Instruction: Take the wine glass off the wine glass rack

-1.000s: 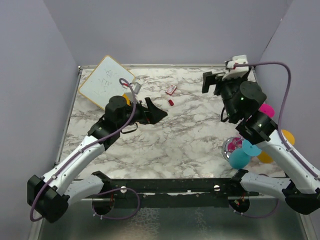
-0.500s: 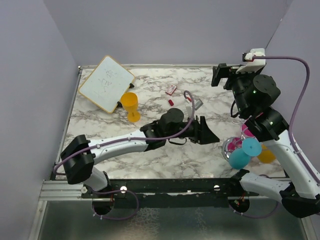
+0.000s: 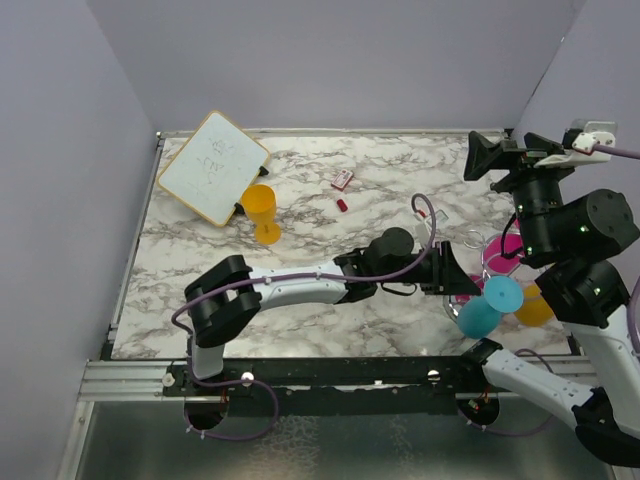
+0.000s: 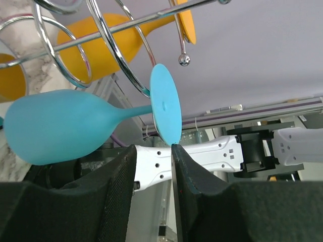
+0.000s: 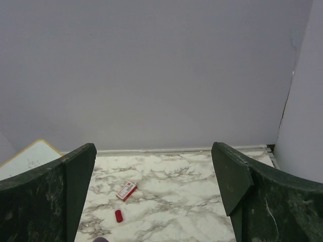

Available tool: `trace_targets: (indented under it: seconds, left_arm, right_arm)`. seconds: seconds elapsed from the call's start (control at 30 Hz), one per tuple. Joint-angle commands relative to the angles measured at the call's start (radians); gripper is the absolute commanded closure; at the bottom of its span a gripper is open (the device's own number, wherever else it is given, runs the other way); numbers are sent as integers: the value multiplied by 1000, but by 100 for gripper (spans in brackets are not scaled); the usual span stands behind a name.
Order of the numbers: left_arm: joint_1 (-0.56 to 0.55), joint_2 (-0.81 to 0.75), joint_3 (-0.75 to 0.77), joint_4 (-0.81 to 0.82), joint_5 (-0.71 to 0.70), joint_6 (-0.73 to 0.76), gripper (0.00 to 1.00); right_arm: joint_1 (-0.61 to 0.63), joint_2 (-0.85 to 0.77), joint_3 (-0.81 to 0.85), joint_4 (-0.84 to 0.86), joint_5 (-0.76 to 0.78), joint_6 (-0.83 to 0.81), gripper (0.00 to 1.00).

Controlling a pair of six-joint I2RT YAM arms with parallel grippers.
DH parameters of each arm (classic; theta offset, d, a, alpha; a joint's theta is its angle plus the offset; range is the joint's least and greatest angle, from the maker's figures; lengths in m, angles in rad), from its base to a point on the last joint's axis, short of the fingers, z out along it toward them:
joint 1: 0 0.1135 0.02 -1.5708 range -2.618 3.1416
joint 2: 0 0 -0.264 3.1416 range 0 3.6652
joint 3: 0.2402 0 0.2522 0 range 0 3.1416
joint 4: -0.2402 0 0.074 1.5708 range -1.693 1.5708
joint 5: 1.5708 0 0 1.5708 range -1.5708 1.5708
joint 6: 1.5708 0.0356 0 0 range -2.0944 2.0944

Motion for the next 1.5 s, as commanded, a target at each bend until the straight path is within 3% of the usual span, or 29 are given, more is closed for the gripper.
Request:
trace_targets:
  seconds: [0.0, 0.43, 1.0, 1.37, 1.47]
  left_arm:
    - [-28, 64, 88, 71, 45, -48, 65]
    - [-28, 120, 141, 61, 15, -50, 72]
    - [-21, 119, 191, -103, -20, -11, 83]
    - [-20, 96, 216, -105, 2, -62, 100]
    - [-19, 90, 215, -105, 11, -89, 100]
  right_arm:
    - [-3, -31, 8, 40, -24, -6, 0]
    - [-3, -70, -14, 50, -19, -37, 0]
    - [-3, -87, -47, 57, -15, -46, 0]
    - [-3, -87, -52, 60, -14, -50, 0]
    - [-3, -88, -52, 60, -15, -49, 0]
